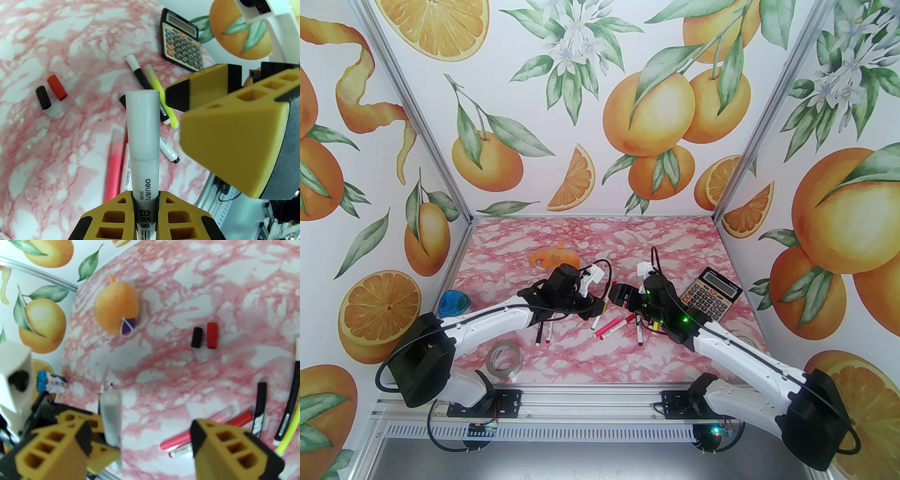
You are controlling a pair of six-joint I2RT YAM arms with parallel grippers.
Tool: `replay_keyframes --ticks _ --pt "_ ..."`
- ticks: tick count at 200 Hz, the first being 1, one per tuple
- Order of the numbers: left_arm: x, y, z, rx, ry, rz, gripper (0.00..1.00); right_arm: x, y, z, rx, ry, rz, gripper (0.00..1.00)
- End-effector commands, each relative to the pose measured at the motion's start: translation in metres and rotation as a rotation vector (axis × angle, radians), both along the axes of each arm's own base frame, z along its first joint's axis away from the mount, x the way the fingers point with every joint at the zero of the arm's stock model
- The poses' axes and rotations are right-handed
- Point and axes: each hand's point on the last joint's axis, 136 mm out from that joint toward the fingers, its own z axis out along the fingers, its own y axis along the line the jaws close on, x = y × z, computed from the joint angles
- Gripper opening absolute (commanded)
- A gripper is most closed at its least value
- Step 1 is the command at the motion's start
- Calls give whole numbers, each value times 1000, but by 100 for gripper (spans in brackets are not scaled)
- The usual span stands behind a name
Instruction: Open the pen caps
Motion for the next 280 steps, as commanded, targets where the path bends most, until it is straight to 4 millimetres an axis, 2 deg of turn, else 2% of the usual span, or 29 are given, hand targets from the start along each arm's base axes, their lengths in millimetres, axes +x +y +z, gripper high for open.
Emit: replay_keyframes --ticks 1,22,65,164,228,280 --pt "-5 -6 10 -56 -18 -36 13 9 15 24 67 -52 22 67" --pt "-5 -4 10 -56 -28 -29 13 12 19 21 75 -43 23 60" --pt "-7 -10 14 -77 -34 -37 12 16 25 20 92 -35 32 52" --pt "-11 -15 11 -66 -43 -41 12 19 31 17 110 -21 40 39" --pt "-12 -12 12 -60 -49 -30 12 19 34 12 113 -7 48 35" --pt "-12 -10 12 -55 -50 -28 12 20 34 12 107 -6 46 25"
